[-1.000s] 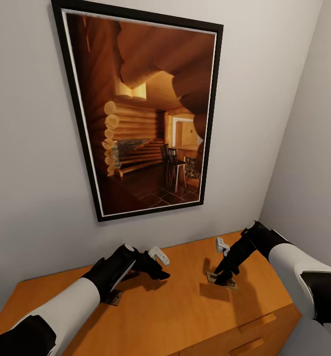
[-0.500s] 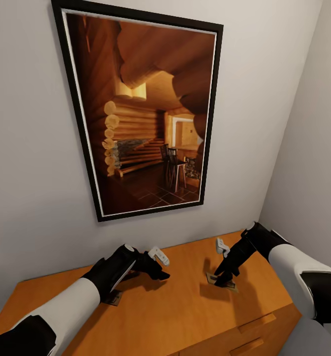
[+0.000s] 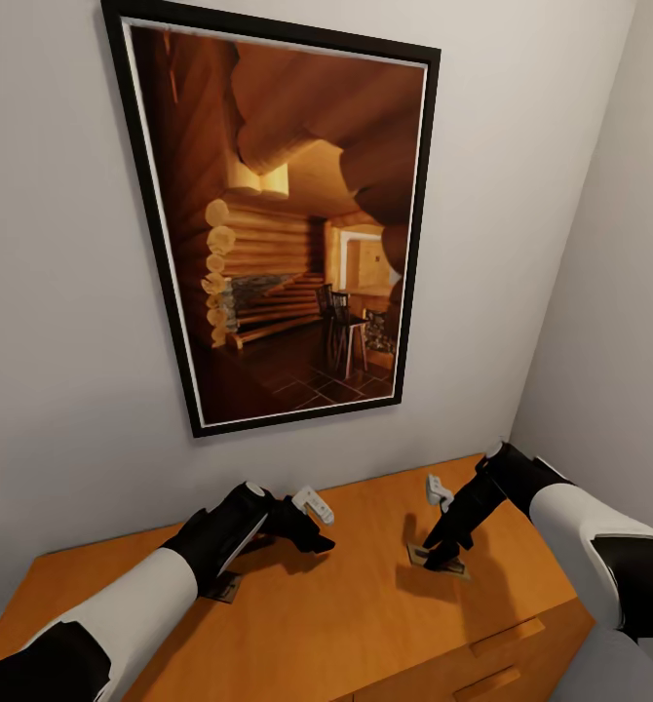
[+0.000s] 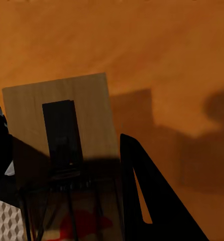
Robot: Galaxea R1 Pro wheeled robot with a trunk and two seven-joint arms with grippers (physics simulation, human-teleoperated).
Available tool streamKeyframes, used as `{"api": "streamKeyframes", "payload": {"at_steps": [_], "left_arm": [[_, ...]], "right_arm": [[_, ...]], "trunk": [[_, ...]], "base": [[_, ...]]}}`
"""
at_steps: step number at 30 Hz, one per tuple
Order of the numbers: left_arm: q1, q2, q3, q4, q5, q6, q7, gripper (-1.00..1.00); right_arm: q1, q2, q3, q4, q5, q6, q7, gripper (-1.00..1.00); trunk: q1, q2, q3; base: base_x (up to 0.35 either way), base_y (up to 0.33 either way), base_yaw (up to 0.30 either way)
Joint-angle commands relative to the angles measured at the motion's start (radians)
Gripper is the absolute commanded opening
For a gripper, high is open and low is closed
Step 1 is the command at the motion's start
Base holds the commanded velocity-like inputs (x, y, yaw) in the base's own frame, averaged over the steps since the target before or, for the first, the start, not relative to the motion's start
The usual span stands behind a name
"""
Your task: Take the four mousetraps from the cabinet in the bathroom and place them on the bathroom floor. Make sure all four end up on the same floor surface, and ensure that at least two of them are either under or directly next to the same bathroom sink.
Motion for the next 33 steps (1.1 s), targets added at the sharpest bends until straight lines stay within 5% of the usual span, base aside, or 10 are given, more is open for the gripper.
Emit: {"api": "streamKeyframes", "payload": {"at_steps": [1,11,33], "left_arm": [[-0.001,0.0,0.0,-0.001,-0.002,0.006,-0.003,1.0],[-0.001,0.0,0.0,-0.001,-0.002,0.006,-0.003,1.0],[-0.001,0.002,0.0,0.002,-0.002,0.004,-0.002,1.0]], "right_arm": [[-0.001,0.0,0.003,-0.003,-0.001,0.017,0.007,-1.0],[-0.001,-0.006,-0.002,-0.109,-0.006,0.031,0.011,-1.0],[-0.001,-0.02,0.003,-0.109,-0.009,0.031,0.009,-1.0]], "trunk": [[0.0,-0.002,-0.002],[0.0,-0.002,-0.002],[0.0,-0.002,-0.002]], "base": [[0.0,0.0,0.0],[0.0,0.0,0.0],[0.0,0.0,0.0]]}}
